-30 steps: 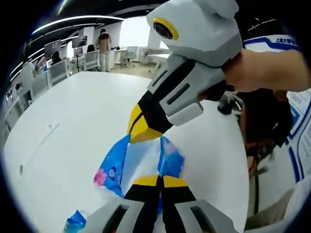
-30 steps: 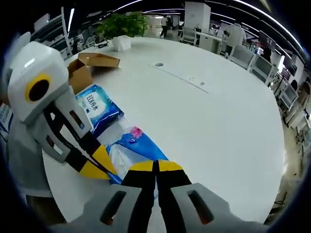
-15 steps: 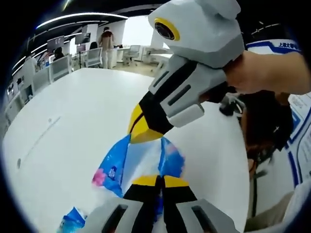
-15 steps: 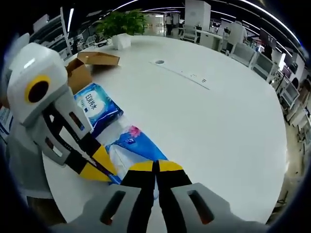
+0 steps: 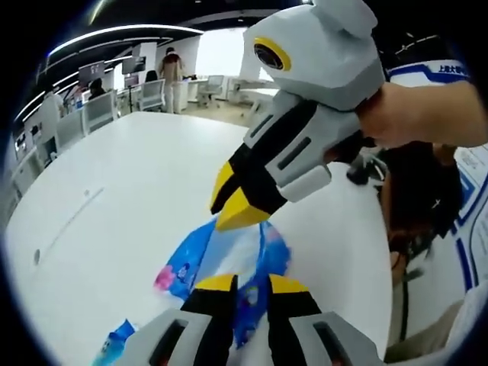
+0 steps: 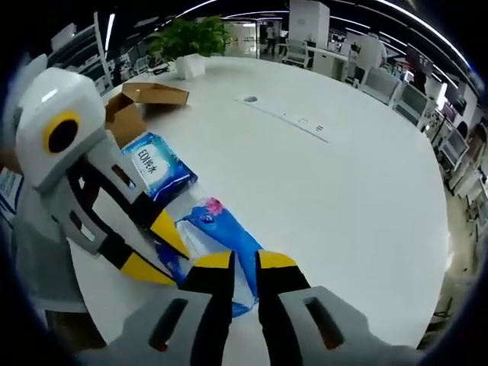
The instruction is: Operate the shoe box by opening the lid, removing the specified soft item, and placing it in the target area until the item is outside and the box remains undamaged.
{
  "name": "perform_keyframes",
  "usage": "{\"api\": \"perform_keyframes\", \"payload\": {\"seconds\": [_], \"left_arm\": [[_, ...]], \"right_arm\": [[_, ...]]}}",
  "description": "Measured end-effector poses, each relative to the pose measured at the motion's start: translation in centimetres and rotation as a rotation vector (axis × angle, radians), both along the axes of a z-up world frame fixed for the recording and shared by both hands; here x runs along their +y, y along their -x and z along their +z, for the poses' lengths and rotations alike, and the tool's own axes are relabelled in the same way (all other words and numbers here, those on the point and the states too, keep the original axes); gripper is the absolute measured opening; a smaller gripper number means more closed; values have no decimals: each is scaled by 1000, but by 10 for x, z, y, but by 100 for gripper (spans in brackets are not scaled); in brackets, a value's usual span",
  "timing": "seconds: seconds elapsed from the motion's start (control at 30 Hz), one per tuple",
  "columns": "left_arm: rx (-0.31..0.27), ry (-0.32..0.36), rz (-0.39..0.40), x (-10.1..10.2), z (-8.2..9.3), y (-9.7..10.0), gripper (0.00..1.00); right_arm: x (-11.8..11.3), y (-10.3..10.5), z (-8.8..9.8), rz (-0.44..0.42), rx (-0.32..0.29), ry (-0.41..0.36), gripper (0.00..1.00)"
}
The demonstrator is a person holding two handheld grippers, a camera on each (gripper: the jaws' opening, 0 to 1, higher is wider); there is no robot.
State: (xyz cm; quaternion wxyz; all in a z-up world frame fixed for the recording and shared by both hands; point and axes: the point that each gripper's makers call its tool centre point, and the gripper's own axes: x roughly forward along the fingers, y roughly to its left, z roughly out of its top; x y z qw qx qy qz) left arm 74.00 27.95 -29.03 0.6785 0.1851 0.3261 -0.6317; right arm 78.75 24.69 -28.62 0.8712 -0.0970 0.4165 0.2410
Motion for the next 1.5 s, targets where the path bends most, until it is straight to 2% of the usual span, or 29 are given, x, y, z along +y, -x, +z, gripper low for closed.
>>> {"api": "perform_keyframes", "payload": {"seconds": [0.1, 0.4, 0.57, 0.63, 0.87, 1.1, 1.27, 1.37, 1.5], "left_arm": [[-4, 9, -2, 1, 4, 1, 15], [-28, 31, -14, 9, 22, 6, 18], [-50, 46, -23, 22, 37, 9, 19], [-55, 51, -25, 28, 41, 9, 20], [-85, 84, -24, 60, 71, 10, 28], [-119, 96, -20, 93, 87, 17, 37], [-125, 103, 7, 121, 95, 20, 40], [-111, 107, 38, 143, 97, 17, 41], [-122, 104, 68, 166, 105, 17, 42]], "right_arm": [[5, 9, 7, -4, -4, 2, 11], [7, 12, 22, -13, -28, -7, 13], [14, 21, 33, -12, -44, -11, 14], [19, 26, 39, -8, -46, -17, 18], [32, 46, 52, 18, -40, -21, 31], [42, 71, 60, 27, -21, -4, 53], [54, 83, 70, 34, -25, 3, 55], [62, 83, 77, 43, -37, 8, 55], [76, 81, 86, 53, -54, 10, 55]]}}
